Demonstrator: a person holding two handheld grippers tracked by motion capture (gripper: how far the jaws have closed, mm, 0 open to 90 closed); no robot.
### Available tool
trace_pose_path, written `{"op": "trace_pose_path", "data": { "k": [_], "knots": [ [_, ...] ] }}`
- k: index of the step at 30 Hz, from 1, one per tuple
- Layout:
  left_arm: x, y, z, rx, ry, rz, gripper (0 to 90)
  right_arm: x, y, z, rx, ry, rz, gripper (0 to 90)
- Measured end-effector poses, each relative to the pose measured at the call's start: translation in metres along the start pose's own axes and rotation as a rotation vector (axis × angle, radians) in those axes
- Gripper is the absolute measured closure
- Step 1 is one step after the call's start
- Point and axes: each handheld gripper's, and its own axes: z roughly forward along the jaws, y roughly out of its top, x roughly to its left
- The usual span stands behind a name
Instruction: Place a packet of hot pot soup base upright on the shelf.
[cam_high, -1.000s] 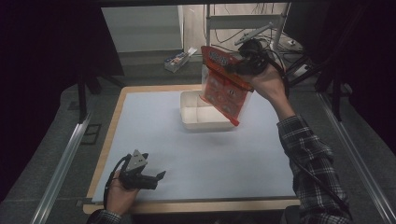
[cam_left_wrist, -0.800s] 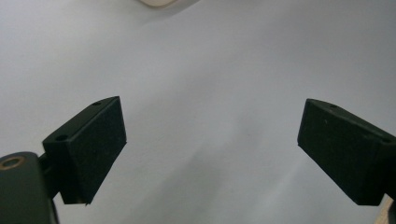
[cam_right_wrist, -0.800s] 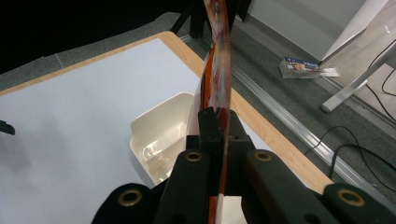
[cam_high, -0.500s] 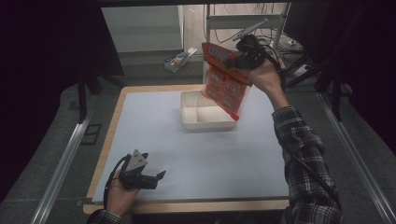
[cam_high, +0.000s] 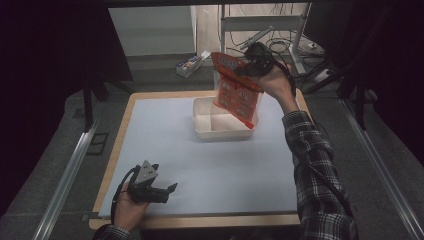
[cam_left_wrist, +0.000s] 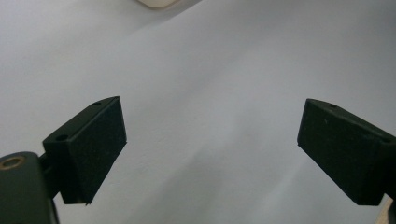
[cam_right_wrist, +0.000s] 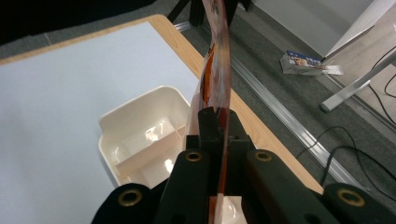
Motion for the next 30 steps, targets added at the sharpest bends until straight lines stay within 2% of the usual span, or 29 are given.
{"op": "trace_pose_path", "data": {
  "k": [10, 17, 20, 23, 26, 28, 29, 30],
  "knots": [
    [0.000, 0.000, 0.000, 0.003, -0.002, 0.000, 7.8, -0.006, -0.010, 0.023, 0.018, 0.072, 0.036, 88.8],
    [-0.001, 0.000, 0.000, 0.005, -0.001, 0.005, 7.7, -0.012, -0.018, 0.037, 0.050, 0.073, 0.066, 88.7],
    [-0.001, 0.000, 0.000, 0.007, -0.003, 0.004, 7.8, -0.016, -0.022, 0.041, 0.039, 0.073, 0.076, 88.0],
    [-0.001, 0.000, 0.001, 0.008, -0.005, 0.007, 7.8, -0.022, -0.023, 0.040, 0.023, 0.033, 0.112, 84.1],
    [-0.001, 0.000, 0.001, 0.010, -0.005, 0.008, 7.8, -0.029, -0.026, 0.038, -0.029, 0.000, 0.153, 72.1],
    [-0.001, 0.000, 0.001, 0.010, -0.005, 0.008, 7.8, -0.031, -0.026, 0.039, -0.024, -0.025, 0.156, 61.0],
    [-0.001, 0.000, 0.001, 0.010, -0.005, 0.007, 7.8, -0.032, -0.026, 0.040, -0.018, -0.054, 0.145, 57.9],
    [-0.001, 0.000, 0.001, 0.011, -0.005, 0.008, 7.7, -0.032, -0.027, 0.040, -0.013, -0.063, 0.145, 55.5]
  ]
}}
